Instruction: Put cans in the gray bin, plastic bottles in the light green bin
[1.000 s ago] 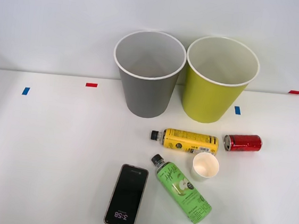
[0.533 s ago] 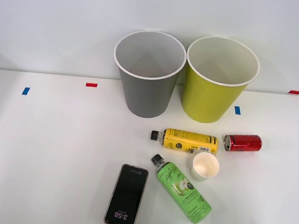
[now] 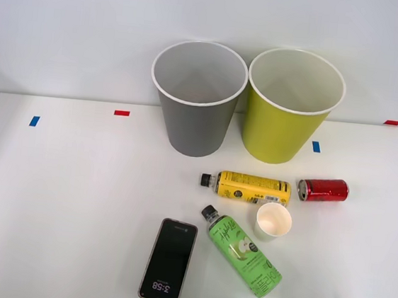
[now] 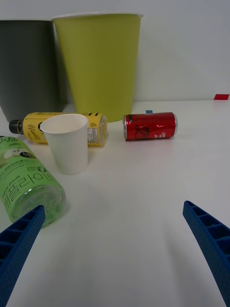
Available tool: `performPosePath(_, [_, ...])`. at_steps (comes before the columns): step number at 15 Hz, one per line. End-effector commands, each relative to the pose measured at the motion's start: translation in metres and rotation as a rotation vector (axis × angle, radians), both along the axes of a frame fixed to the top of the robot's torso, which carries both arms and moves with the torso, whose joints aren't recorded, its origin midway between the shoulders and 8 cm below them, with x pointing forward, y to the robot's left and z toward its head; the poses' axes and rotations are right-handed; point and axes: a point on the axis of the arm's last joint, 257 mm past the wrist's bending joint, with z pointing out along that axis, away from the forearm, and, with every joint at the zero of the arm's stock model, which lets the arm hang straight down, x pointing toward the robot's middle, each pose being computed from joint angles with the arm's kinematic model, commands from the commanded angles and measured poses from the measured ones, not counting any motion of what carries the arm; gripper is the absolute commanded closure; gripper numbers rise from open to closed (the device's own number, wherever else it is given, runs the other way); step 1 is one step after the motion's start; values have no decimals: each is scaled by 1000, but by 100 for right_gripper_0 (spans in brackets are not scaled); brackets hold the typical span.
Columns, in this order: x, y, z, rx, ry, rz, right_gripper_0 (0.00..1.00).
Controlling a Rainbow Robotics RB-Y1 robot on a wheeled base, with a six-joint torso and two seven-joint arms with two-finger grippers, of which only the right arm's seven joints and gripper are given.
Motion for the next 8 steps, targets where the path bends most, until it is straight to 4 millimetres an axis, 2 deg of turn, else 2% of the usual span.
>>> performPosePath(1, [0, 0, 0, 0, 0, 0, 0])
performPosePath(8, [0, 0, 0, 0, 0, 0, 0])
